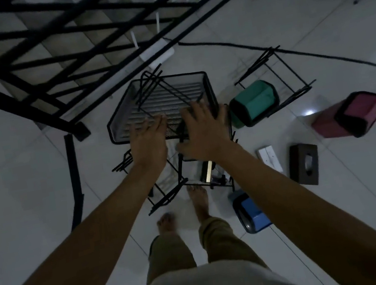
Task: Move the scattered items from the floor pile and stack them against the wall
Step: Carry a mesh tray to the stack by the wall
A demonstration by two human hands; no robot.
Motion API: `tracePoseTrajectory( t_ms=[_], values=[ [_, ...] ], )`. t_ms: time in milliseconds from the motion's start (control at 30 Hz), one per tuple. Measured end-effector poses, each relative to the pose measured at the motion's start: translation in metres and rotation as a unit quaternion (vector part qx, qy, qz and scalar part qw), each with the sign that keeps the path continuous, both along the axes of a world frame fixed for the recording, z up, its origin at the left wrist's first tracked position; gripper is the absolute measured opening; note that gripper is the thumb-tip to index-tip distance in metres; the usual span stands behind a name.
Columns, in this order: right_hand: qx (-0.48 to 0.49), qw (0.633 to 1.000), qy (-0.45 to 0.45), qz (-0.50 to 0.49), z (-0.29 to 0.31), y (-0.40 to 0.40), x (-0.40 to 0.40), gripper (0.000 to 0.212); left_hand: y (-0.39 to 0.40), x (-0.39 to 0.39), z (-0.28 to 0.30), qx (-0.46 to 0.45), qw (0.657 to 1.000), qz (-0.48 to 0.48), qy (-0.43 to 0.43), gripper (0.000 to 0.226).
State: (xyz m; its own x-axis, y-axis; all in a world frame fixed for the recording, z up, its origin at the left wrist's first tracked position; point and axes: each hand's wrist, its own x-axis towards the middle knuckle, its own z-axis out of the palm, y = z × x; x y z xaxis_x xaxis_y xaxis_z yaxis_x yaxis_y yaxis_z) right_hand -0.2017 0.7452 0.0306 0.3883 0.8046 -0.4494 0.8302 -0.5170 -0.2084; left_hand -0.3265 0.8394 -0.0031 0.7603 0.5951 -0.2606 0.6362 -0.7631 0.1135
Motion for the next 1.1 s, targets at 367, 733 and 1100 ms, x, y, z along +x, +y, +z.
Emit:
tracePoseTrajectory(
  t_ms=[367, 733, 1100],
  values=[
    [0.042, 0.995, -0.078, -0.048, 0.058, -0.049, -0.065, 0.078, -0.034, -0.044, 0.068, 0.072, 0.985, -0.103, -0.120, 0.067],
    [0.049, 0.967, -0.117, -0.221, 0.075, -0.192, -0.128, 0.058, -0.119, -0.045, 0.107, 0.047, 0.932, -0.359, -0.027, 0.073],
    [0.006, 0.864, -0.159, -0.478, 0.096, -0.416, -0.234, 0.064, -0.325, -0.047, 0.125, 0.056, 0.767, -0.635, -0.071, 0.072]
  ],
)
